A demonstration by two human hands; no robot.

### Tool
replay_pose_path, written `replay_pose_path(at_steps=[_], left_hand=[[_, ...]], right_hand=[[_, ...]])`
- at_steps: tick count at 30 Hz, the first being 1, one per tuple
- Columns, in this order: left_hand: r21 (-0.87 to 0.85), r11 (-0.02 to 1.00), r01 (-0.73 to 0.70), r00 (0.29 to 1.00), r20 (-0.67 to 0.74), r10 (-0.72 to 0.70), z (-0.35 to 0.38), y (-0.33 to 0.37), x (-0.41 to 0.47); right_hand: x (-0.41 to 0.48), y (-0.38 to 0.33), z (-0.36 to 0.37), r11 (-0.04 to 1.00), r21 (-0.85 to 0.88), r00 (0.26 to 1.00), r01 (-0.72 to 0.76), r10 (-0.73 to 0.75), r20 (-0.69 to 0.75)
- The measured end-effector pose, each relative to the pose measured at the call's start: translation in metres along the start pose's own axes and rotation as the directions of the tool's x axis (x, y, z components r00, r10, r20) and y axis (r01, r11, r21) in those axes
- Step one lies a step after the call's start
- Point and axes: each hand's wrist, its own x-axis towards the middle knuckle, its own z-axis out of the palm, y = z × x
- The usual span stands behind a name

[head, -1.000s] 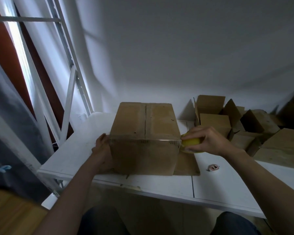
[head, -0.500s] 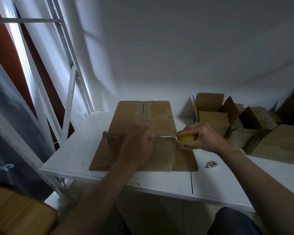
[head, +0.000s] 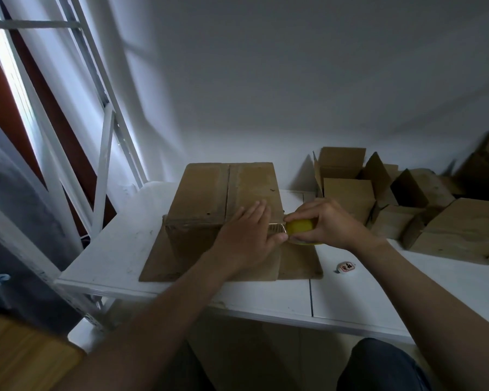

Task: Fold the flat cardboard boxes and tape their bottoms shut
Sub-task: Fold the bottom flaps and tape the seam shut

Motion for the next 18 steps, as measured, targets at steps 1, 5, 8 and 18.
replay_pose_path(at_steps=[1,5,8,18], left_hand=[[-0.006,1.000,0.006,1.000,0.029,-0.006,-0.003,-0.007,0.000],[-0.025,0.999,0.038,0.998,0.052,-0.037,-0.008,-0.031,0.001],[-0.032,0.998,0.060,0.997,0.042,-0.059,-0.008,-0.042,0.001],[-0.114,0.954,0.277,0.956,-0.064,-0.285,0.001,-0.148,-0.009]], right_hand=[[0.000,0.000,-0.001,1.000,-0.004,1.000,-0.005,0.005,0.004],[0.002,-0.003,-0.003,1.000,-0.010,1.000,-0.022,0.022,0.021],[0.001,-0.001,-0.001,0.999,0.002,0.999,-0.037,0.037,0.029],[0.001,-0.001,0.002,0.995,0.020,0.994,-0.101,0.100,0.046]])
